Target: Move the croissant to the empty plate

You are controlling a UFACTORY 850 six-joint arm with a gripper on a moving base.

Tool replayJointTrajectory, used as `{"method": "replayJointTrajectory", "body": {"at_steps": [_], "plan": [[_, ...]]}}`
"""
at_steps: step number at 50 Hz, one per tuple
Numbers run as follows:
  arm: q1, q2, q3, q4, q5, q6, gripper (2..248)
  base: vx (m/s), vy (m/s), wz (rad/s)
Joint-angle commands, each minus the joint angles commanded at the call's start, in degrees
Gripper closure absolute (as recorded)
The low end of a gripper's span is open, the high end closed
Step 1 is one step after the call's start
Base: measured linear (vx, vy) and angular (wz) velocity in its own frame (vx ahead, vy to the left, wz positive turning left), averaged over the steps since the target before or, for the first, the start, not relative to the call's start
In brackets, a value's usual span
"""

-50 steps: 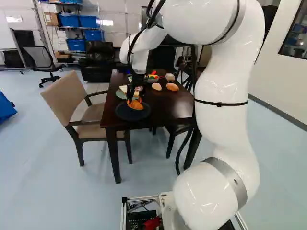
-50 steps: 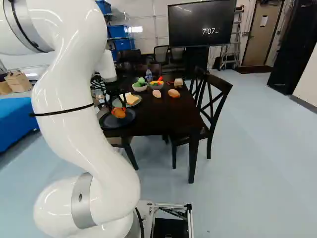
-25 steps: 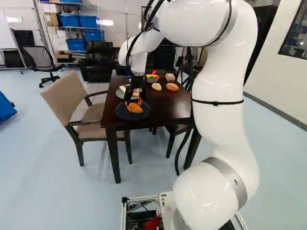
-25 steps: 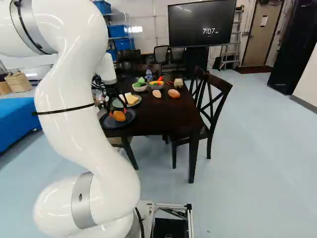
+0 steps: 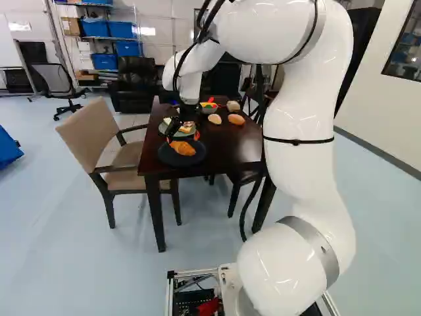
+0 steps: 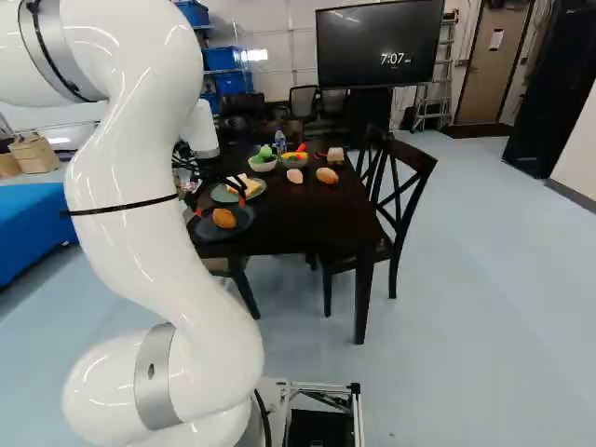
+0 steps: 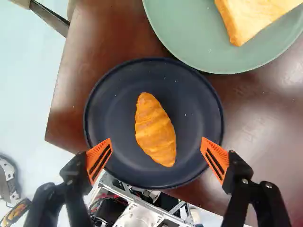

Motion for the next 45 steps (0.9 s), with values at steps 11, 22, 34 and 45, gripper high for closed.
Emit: {"method": "replayJointTrajectory", "body": {"at_steps": [11,22,34,45], "plan": [[-0.4,1.3,0.5,0.0,0.0,0.0,3,0.0,0.0,0.0],[-1.3,3.6,1.4,0.0,-0.2,0.0,3,0.0,0.0,0.0],[-2.3,6.1,2.4,0.0,-1.3,0.0,3,0.0,0.0,0.0],[-3.8,8.6,3.4,0.0,-3.1,0.0,3,0.0,0.0,0.0]]}}
